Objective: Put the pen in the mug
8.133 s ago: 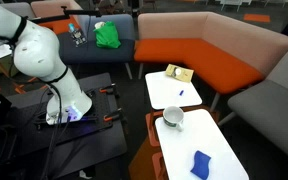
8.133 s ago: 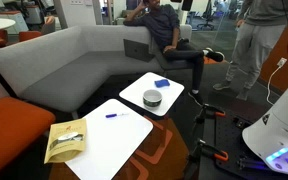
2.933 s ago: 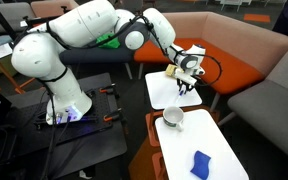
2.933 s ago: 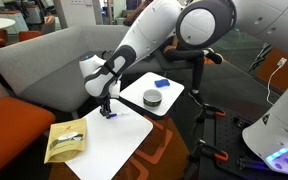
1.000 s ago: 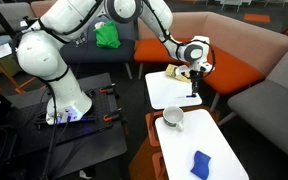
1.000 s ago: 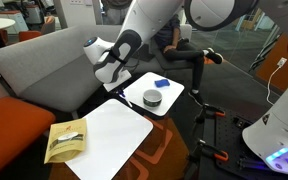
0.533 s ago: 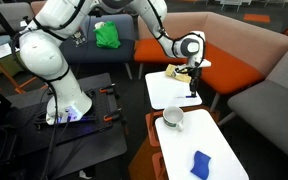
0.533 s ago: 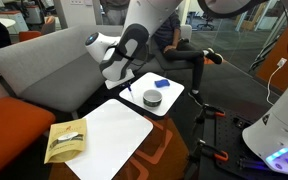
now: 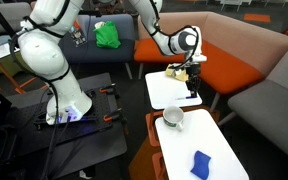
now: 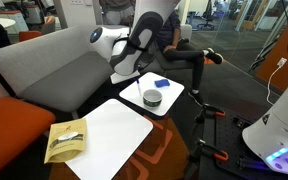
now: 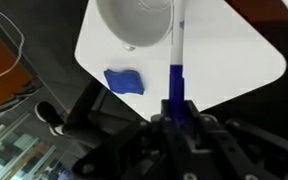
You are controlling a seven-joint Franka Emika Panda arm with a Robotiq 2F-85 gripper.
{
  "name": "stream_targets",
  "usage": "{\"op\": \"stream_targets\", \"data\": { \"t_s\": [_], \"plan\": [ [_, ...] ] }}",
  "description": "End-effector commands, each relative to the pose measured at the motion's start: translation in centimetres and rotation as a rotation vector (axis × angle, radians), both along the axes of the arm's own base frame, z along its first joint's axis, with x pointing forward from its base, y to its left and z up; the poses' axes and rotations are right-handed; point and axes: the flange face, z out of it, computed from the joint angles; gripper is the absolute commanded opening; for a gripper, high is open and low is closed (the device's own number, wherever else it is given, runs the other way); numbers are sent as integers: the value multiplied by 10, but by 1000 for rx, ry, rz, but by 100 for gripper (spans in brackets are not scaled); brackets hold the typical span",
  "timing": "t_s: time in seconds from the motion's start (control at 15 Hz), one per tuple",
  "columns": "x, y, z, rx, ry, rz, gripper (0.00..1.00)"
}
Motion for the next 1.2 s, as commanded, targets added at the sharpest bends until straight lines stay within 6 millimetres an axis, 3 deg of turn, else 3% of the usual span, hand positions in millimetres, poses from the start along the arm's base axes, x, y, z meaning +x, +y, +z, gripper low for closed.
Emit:
{"op": "stream_targets", "data": {
  "t_s": [0.0,0.53,0.8,1.13],
  "plan": [
    [-18,-4,14,-59,-26,-83,5],
    [-57,-30,19,-107,-8,-215,5],
    [-64,-44,-2,-70,40,-231,5],
    [-58,-62,-25,-60,42,-267,5]
  ]
}}
